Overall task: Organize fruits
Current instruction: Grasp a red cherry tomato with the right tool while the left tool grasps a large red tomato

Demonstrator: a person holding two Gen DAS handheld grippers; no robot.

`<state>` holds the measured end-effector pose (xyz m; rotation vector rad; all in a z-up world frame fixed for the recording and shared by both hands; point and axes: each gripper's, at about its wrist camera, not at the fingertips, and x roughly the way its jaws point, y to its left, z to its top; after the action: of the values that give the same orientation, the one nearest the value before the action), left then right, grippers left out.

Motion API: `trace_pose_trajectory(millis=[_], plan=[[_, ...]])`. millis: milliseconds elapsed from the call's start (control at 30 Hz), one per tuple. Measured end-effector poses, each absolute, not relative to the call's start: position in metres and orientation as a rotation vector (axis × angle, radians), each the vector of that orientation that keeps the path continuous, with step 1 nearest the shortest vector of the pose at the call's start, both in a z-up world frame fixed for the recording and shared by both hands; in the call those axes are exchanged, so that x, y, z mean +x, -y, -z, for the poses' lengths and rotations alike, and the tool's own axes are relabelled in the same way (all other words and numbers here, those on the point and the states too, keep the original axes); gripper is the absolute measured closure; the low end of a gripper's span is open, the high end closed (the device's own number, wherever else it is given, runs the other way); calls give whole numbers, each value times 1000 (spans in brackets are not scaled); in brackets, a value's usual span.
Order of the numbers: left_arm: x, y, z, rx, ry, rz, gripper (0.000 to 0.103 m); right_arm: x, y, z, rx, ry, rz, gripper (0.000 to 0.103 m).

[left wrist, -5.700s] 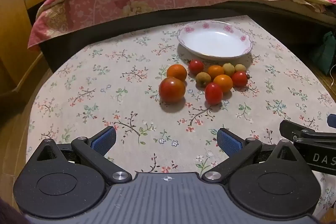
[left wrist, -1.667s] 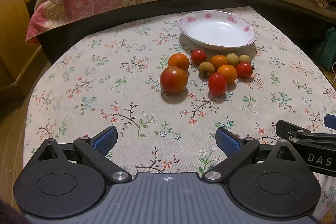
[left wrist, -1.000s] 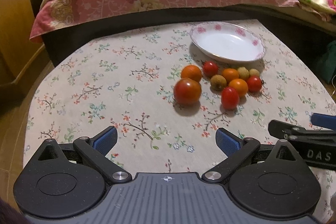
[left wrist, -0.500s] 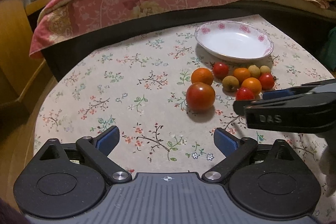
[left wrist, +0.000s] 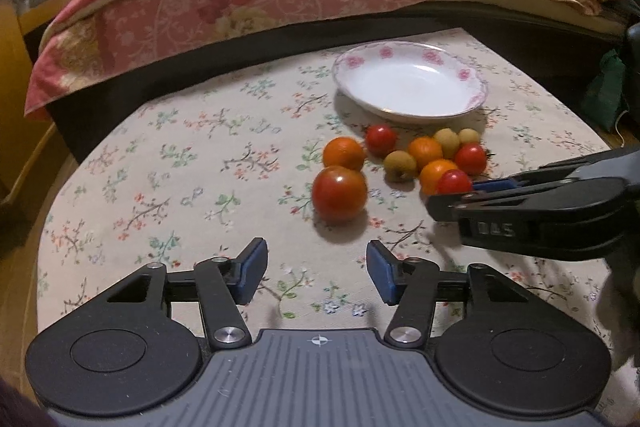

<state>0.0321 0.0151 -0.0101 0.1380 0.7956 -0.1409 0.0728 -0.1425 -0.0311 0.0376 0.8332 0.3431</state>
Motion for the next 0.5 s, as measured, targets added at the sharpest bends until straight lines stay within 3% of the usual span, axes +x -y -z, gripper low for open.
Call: trace_pose_trajectory(millis=[300,500], plan=[[56,-9,-8,90,-795,206,40,46,178,5,84,-857,-321,75],[87,-2,20,183,-844,209,44,53,182,17,120,-872,-331,75]])
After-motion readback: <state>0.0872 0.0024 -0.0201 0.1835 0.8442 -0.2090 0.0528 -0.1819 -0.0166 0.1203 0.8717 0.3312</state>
